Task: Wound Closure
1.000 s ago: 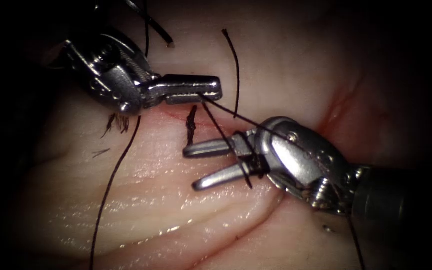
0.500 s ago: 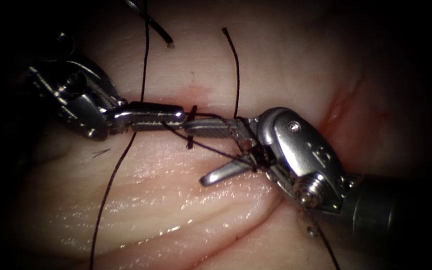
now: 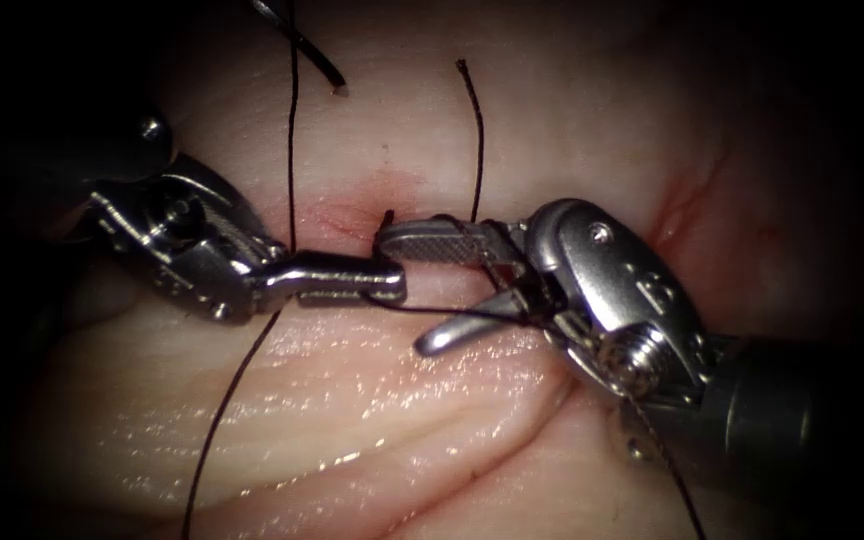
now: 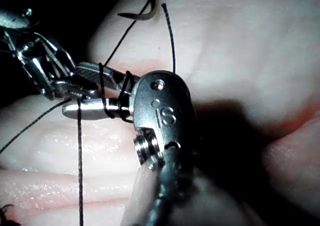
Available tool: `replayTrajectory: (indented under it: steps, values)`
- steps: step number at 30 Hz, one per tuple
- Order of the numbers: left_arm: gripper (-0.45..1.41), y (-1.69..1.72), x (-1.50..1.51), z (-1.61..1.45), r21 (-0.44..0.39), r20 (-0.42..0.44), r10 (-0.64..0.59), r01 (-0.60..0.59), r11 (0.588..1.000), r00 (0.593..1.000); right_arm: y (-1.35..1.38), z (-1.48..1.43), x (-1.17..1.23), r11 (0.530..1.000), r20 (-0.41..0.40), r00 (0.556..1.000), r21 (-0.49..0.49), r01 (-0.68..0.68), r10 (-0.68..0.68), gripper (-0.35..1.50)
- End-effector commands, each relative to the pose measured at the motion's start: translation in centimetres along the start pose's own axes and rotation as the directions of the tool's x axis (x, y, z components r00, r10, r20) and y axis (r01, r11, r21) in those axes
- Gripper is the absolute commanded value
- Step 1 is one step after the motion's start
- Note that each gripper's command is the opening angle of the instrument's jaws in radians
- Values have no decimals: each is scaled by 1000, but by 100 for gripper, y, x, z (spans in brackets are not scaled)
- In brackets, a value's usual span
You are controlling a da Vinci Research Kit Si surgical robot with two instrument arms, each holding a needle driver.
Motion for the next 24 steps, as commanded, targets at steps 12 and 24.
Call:
replayTrajectory:
  steps: [12,24]
  values:
    - [-45,1,14,14,-28,-66,-92,90,996,994,12,-7,-4,995,99,990,-19,101,-99,61]
    - [-45,3,19,18,-43,-197,-181,176,984,964,6,1,-4,995,104,989,14,100,-101,62]
